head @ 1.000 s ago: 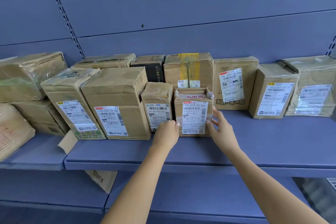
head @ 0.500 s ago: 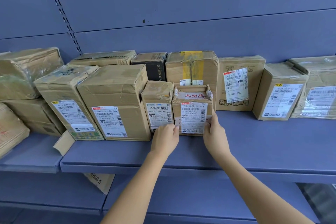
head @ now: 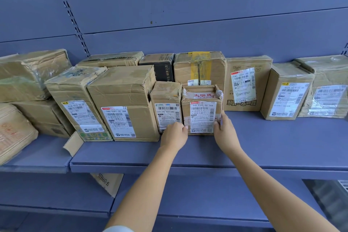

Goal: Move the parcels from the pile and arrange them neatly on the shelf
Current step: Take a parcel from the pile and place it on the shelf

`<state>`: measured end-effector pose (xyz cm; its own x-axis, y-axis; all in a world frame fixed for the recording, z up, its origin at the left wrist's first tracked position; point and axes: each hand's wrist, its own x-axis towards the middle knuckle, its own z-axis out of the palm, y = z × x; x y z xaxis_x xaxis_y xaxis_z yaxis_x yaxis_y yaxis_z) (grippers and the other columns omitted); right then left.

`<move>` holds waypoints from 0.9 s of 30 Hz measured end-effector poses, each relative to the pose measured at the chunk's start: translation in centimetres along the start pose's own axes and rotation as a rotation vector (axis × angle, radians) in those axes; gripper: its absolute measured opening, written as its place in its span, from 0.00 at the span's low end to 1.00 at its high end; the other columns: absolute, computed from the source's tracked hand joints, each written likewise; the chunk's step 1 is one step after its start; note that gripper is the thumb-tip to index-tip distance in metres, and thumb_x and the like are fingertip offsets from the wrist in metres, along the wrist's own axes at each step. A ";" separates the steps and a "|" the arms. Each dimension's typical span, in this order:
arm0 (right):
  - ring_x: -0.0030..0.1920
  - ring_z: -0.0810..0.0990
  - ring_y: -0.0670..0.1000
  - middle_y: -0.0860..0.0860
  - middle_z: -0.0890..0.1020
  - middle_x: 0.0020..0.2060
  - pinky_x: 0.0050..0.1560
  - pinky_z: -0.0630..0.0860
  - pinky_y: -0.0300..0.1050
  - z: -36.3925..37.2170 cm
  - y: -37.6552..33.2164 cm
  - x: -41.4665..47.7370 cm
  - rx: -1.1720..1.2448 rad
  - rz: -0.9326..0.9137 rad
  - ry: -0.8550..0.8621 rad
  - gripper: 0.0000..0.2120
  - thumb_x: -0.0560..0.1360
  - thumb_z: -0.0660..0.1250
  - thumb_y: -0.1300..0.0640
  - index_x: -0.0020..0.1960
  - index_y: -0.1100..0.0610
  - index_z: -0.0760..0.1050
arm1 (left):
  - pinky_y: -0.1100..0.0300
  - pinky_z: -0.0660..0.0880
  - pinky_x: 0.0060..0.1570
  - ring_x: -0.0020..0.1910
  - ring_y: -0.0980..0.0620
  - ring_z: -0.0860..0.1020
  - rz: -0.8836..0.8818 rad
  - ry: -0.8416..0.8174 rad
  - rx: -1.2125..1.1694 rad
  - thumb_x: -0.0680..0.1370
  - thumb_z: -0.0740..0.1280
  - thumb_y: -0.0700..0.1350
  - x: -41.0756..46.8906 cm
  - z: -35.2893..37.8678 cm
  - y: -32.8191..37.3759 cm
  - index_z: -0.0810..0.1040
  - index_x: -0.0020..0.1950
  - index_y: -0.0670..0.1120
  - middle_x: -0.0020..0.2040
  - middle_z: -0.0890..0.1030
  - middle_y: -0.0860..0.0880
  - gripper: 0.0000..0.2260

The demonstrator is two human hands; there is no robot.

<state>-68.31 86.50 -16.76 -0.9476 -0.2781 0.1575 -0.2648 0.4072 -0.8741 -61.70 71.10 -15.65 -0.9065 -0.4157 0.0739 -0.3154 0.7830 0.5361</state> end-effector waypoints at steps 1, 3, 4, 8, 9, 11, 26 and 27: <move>0.61 0.72 0.57 0.53 0.74 0.58 0.58 0.72 0.53 -0.1 -0.1 -0.2 0.026 0.000 0.018 0.14 0.79 0.57 0.60 0.64 0.55 0.67 | 0.51 0.76 0.40 0.38 0.41 0.80 -0.012 -0.003 0.009 0.82 0.56 0.46 -0.2 -0.2 0.1 0.66 0.31 0.42 0.39 0.83 0.40 0.19; 0.71 0.62 0.57 0.55 0.65 0.69 0.68 0.64 0.52 -0.4 -0.5 -1.0 0.063 0.051 0.035 0.23 0.80 0.59 0.59 0.73 0.59 0.59 | 0.54 0.73 0.37 0.39 0.42 0.80 -0.033 0.009 0.009 0.81 0.56 0.45 -0.9 -0.3 0.0 0.65 0.31 0.43 0.38 0.82 0.40 0.18; 0.74 0.57 0.56 0.57 0.59 0.74 0.70 0.59 0.51 -0.5 -0.7 -1.6 0.063 0.079 0.048 0.28 0.80 0.60 0.59 0.76 0.60 0.52 | 0.56 0.71 0.35 0.39 0.42 0.80 -0.042 0.013 0.000 0.80 0.56 0.44 -1.3 -0.3 -0.1 0.64 0.31 0.43 0.37 0.81 0.40 0.17; 0.70 0.56 0.61 0.60 0.58 0.72 0.68 0.58 0.52 -0.4 -0.3 -3.4 -0.022 -0.021 0.209 0.29 0.77 0.63 0.64 0.75 0.63 0.56 | 0.57 0.65 0.31 0.36 0.42 0.77 -0.074 0.027 -0.052 0.77 0.56 0.40 -3.1 -0.7 -0.4 0.69 0.33 0.42 0.34 0.79 0.41 0.12; 0.67 0.58 0.62 0.61 0.60 0.69 0.66 0.60 0.54 -0.1 -0.3 -3.7 -0.054 -0.073 0.250 0.27 0.76 0.63 0.65 0.73 0.63 0.60 | 0.58 0.65 0.31 0.35 0.43 0.76 -0.084 0.038 -0.056 0.77 0.56 0.40 -3.6 -0.9 -0.4 0.70 0.34 0.42 0.34 0.78 0.43 0.12; 0.62 0.61 0.61 0.63 0.65 0.64 0.62 0.62 0.56 0.8 -0.1 -4.5 -0.120 -0.205 0.283 0.23 0.74 0.65 0.68 0.68 0.64 0.66 | 0.59 0.64 0.30 0.34 0.46 0.73 -0.103 0.055 -0.058 0.78 0.56 0.40 -4.5 -1.6 -0.5 0.71 0.37 0.44 0.34 0.76 0.47 0.11; 0.56 0.68 0.55 0.50 0.75 0.50 0.53 0.61 0.37 14.9 -8.0 -14.0 0.116 -0.462 -0.436 0.12 0.74 0.60 0.69 0.54 0.60 0.75 | 0.54 0.68 0.34 0.43 0.43 0.77 -0.450 0.302 -0.001 0.79 0.58 0.44 -17.1 -6.8 -10.2 0.77 0.48 0.46 0.42 0.81 0.46 0.09; 0.55 0.69 0.54 0.49 0.75 0.49 0.52 0.64 0.38 16.1 -8.7 -15.3 0.141 -0.433 -0.519 0.11 0.74 0.60 0.68 0.53 0.60 0.75 | 0.53 0.70 0.34 0.43 0.43 0.77 -0.485 0.309 0.000 0.79 0.58 0.44 -18.6 -7.1 -11.3 0.77 0.48 0.47 0.41 0.81 0.46 0.09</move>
<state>-48.65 73.15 -18.95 -0.5444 -0.7847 0.2966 -0.5409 0.0581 -0.8391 -39.24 66.72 -17.15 -0.5335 -0.8435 0.0621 -0.6749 0.4688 0.5698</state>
